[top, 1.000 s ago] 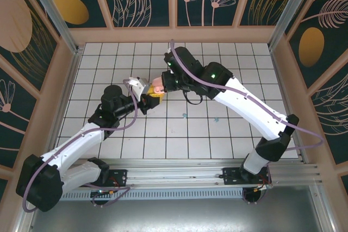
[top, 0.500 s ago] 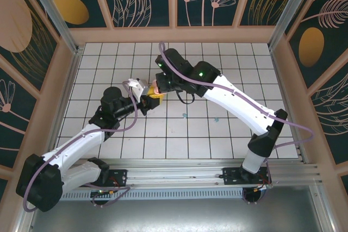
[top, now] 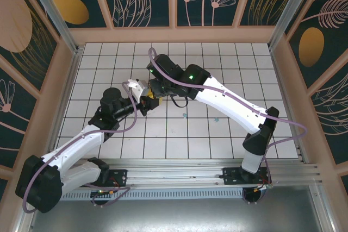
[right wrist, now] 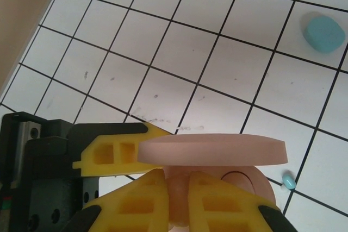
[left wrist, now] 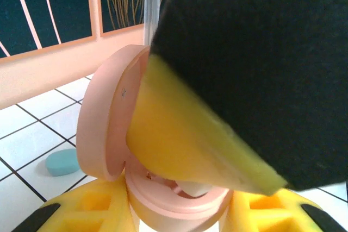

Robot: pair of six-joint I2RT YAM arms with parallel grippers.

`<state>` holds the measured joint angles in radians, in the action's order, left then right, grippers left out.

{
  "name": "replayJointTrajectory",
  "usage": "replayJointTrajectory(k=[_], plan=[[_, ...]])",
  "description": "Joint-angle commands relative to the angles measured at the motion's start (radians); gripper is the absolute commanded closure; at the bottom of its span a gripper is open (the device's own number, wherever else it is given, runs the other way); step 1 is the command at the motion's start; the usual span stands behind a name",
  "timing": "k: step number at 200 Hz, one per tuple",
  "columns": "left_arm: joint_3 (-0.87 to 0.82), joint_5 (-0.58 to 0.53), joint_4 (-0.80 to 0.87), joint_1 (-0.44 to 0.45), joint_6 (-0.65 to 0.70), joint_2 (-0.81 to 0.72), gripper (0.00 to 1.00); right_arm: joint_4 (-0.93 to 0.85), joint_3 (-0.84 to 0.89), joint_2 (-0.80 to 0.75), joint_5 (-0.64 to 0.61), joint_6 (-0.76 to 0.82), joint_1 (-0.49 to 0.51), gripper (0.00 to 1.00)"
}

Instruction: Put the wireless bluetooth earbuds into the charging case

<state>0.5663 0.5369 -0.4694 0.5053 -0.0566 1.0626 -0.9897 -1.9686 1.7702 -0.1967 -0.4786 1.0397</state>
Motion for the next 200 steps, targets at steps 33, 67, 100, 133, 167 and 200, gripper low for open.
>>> replayJointTrajectory(k=[33, 67, 100, 133, 167, 200], plan=[[0.001, -0.013, -0.040, 0.002, -0.004, -0.021, 0.84, -0.062, -0.046, 0.020, -0.050, -0.009, 0.008, 0.88], [0.003, -0.016, -0.037, 0.002, -0.008, -0.016, 0.84, -0.090, -0.064, 0.035, -0.037, 0.001, 0.010, 0.84], [0.007, -0.017, -0.038, 0.002, -0.011, -0.013, 0.84, -0.122, -0.082, 0.067, -0.036, 0.001, 0.013, 0.81], [0.014, -0.014, -0.031, 0.002, -0.011, -0.012, 0.84, -0.113, -0.085, 0.071, -0.046, 0.003, 0.013, 0.79], [0.014, -0.015, -0.025, 0.002, -0.010, -0.015, 0.84, -0.114, -0.110, 0.073, -0.047, 0.002, 0.013, 0.74], [0.014, -0.017, -0.026, 0.003, -0.008, -0.012, 0.84, -0.130, -0.139, 0.078, -0.042, -0.003, 0.012, 0.71]])
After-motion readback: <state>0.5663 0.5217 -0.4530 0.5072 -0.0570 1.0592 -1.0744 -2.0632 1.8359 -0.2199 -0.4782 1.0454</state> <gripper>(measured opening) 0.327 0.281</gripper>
